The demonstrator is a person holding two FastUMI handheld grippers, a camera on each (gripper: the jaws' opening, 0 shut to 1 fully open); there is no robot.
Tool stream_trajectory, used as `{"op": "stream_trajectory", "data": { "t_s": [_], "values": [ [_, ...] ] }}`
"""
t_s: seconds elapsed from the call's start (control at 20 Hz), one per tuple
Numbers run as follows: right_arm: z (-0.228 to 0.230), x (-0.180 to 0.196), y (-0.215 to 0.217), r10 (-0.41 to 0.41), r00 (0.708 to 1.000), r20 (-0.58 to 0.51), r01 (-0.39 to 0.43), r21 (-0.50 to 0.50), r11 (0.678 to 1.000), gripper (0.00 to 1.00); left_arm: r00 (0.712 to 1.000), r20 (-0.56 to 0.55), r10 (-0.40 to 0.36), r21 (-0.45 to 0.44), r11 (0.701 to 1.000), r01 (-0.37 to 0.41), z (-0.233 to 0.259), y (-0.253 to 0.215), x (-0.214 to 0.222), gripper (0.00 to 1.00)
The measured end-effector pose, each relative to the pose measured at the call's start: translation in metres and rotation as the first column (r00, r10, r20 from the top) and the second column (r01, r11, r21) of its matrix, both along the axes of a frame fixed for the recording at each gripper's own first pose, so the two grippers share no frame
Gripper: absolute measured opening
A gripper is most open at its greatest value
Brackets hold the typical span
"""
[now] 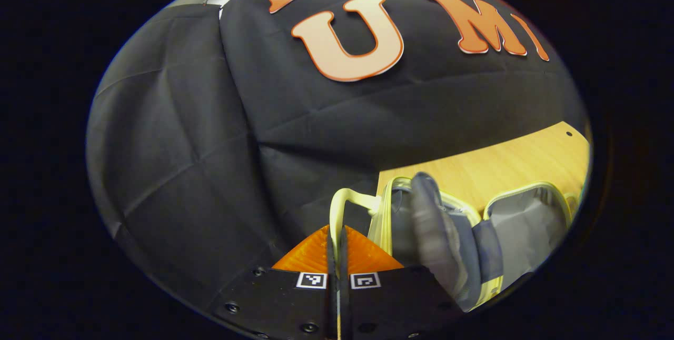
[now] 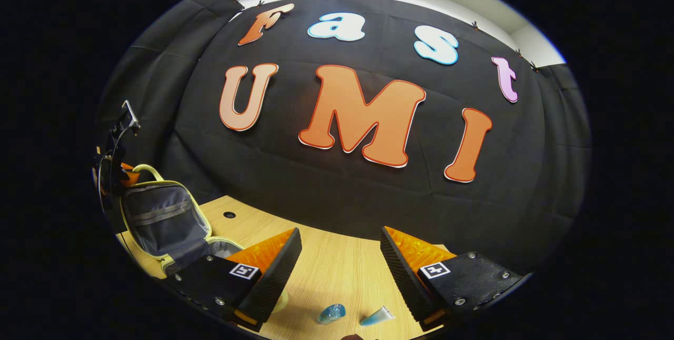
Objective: First open the suitcase, pack the skin care products into it, and then close the suitcase.
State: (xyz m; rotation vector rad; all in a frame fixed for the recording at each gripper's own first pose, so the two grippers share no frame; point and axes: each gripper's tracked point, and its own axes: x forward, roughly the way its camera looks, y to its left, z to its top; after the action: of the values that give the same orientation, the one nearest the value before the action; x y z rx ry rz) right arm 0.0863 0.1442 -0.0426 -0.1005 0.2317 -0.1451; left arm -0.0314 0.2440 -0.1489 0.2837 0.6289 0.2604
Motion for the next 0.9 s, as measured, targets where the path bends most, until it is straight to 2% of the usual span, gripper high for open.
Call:
{"op": "stream_trajectory", "data": {
  "t_s": [0.15,0.25,0.4,0.45,0.5,0.65,0.7,0.8,0.9],
  "values": [
    [-0.004,-0.004,0.001,-0.004,1.000,-0.012,0.004,-0.003,1.000,0.95,0.999,-0.016,0.030,-0.003,1.000,-0.030,-0.006,0.002,-0.002,0.02],
    [-0.006,-0.006,-0.001,-0.007,1.000,-0.018,0.007,0.006,1.000,0.95,0.998,-0.031,0.058,0.005,0.998,-0.058,-0.013,0.004,-0.004,0.10],
    [-0.006,-0.009,-0.007,-0.010,1.000,-0.017,0.010,0.009,1.000,0.95,0.994,-0.018,0.107,0.032,0.994,-0.106,-0.010,0.002,-0.001,0.13],
    [-0.006,-0.010,-0.009,-0.008,1.000,-0.015,0.008,0.008,1.000,0.95,0.995,0.003,0.095,0.030,0.995,-0.096,-0.006,-0.003,0.005,0.17],
    [-0.007,-0.011,-0.012,-0.003,1.000,-0.016,0.003,0.007,1.000,0.96,0.996,0.019,0.088,0.043,0.995,-0.089,0.004,-0.007,0.010,0.17],
    [-0.011,-0.016,-0.025,0.005,1.000,-0.018,-0.005,-0.001,1.000,0.96,0.997,0.067,0.035,0.028,0.999,-0.037,0.020,-0.037,0.018,0.35],
    [-0.011,-0.019,-0.030,0.002,1.000,-0.014,-0.002,0.001,1.000,0.96,0.996,0.089,0.014,0.013,1.000,-0.015,0.027,-0.057,0.020,0.36],
    [-0.016,-0.023,-0.037,0.006,1.000,-0.016,-0.006,0.018,1.000,0.96,0.993,0.118,-0.019,-0.008,1.000,0.020,0.040,-0.093,0.024,0.59],
    [-0.028,-0.030,-0.046,0.011,0.999,-0.039,-0.010,0.025,1.000,0.96,0.989,0.142,-0.049,-0.028,0.998,0.054,0.046,-0.127,0.030,0.59]
  ]
}}
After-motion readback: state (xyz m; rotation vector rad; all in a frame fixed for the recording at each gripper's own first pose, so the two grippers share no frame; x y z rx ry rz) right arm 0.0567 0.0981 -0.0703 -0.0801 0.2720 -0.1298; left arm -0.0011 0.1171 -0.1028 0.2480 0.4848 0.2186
